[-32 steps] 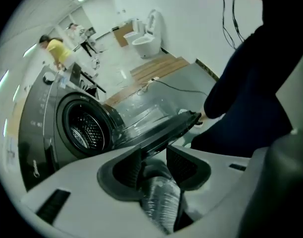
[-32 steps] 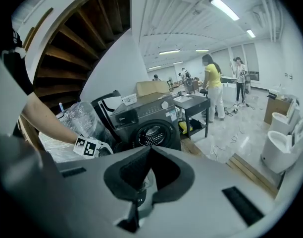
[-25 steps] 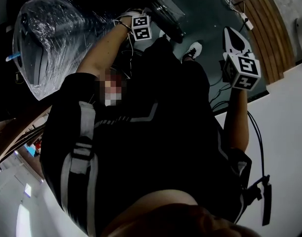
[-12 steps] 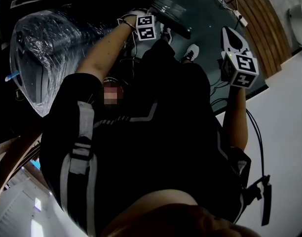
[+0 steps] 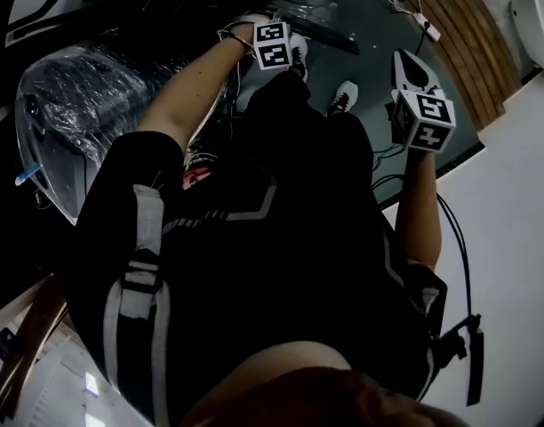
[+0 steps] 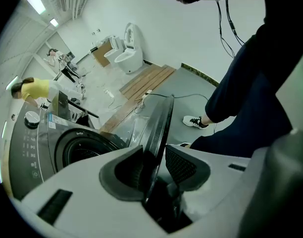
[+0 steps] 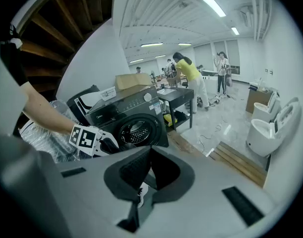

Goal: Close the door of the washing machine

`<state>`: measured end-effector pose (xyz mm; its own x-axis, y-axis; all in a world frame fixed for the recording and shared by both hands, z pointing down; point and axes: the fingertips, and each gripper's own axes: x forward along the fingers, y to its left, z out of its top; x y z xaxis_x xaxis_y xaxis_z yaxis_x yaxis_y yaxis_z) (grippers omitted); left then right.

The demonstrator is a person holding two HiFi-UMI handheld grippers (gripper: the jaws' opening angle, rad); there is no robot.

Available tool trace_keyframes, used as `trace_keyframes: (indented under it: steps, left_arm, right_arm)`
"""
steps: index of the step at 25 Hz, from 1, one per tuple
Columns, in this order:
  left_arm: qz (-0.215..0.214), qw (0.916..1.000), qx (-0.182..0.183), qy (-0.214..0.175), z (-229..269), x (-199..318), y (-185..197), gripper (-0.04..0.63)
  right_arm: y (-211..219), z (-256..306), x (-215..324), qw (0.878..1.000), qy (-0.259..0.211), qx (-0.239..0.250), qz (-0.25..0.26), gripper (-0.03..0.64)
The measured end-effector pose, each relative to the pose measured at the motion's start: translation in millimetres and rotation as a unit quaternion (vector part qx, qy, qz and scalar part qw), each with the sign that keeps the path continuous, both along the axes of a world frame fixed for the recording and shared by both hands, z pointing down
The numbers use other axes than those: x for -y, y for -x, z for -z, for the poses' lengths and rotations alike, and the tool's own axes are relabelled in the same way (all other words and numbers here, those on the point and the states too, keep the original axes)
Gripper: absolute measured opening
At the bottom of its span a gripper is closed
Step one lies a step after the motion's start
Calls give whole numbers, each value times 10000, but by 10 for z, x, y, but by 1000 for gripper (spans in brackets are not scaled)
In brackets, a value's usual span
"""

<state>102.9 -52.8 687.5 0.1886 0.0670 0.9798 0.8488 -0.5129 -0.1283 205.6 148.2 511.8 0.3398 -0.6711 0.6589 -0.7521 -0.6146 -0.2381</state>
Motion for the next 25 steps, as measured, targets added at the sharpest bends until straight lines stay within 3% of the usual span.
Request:
trace_keyframes:
  steps: [11,20,22,25]
  left_arm:
    - [247,9993,-13,291,15,112,-398,137]
    - [341,9982,-43,485,6,214,-658,130]
    - [438,9970,-45,629,-5,186,-720,132]
    - [535,9959,-78,725,-19,248,-748,132]
  right_arm:
    - [-159,-683,574,9988,373,287,100,5]
    - [-400,-1149,917,9917,1137,174,580,7]
    - [-446,-1264,926,9887,1328,286,633,51]
    - [-479,-1417,1013,9857,1517,392,623,57]
